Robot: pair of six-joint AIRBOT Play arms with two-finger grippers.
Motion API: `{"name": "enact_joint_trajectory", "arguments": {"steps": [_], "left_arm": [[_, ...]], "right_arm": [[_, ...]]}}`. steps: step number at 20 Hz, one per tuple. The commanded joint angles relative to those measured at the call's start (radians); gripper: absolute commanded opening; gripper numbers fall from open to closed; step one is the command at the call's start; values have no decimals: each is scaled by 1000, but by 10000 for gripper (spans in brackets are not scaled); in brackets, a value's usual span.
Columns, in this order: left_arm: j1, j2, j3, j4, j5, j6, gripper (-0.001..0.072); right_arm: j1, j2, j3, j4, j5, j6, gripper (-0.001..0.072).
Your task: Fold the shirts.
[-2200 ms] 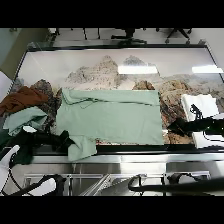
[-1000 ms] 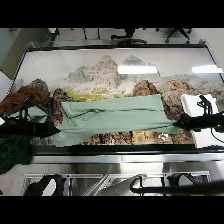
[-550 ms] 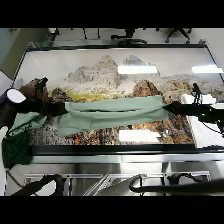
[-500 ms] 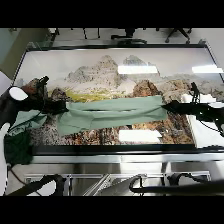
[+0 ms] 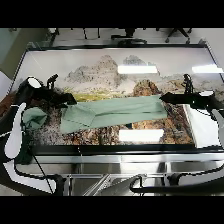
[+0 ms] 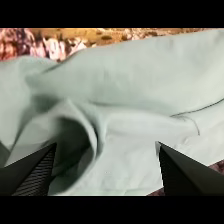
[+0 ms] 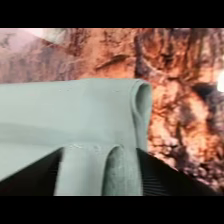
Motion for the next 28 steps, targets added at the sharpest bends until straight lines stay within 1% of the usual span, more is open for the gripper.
{"name": "enact_joint_trajectory", "arguments": {"steps": [1, 4, 6, 7, 10, 11, 12, 13, 14, 15, 16, 17, 19, 21, 23, 25, 28], "left_arm": [[-2, -29, 108, -2, -63, -5, 684], [-1, -29, 174, -2, -121, -13, 684], [-2, -29, 211, -3, -163, -29, 684], [-2, -29, 229, -8, -183, -29, 684], [-2, -29, 260, -110, -212, -29, 683], [-2, -28, 261, -151, -208, -29, 683], [-3, -28, 261, -195, -205, -29, 655], [-10, -28, 258, -230, -201, -27, 465], [-21, -28, 258, -238, -200, -24, 246], [-43, -28, 257, -237, -198, -6, 89], [-72, -28, 252, -237, -185, 8, 31], [-111, -28, 233, -237, -152, 8, 15], [-208, -31, 156, -235, -38, 9, 15], [-321, -64, 81, -233, 85, 9, 15], [-432, -134, 54, -230, 182, 6, 15], [-531, -223, 82, -230, 250, 5, 15], [-634, -354, 210, -230, 293, -45, 14]], "right_arm": [[3, -17, 54, -161, 16, 110, 630], [8, -49, 54, -140, 89, 114, 627], [9, -75, 54, -124, 117, 113, 579], [10, -91, 54, -124, 126, 114, 571], [10, -137, 54, -111, 128, 113, 569], [10, -148, 54, -94, 129, 113, 557], [9, -155, 54, -71, 141, 112, 364], [9, -159, 55, -56, 156, 96, 169], [10, -158, 55, -42, 172, 84, 57], [9, -156, 56, -21, 193, 74, 19], [6, -151, 63, 1, 220, 75, 18], [3, -140, 73, 18, 249, 75, 18], [-2, -99, 108, 74, 334, 78, 18], [-8, -34, 163, 130, 426, 119, 17], [-8, 48, 234, 172, 496, 174, 18], [-6, 125, 292, 207, 537, 227, 17], [-6, 220, 344, 213, 594, 307, 17]]}}
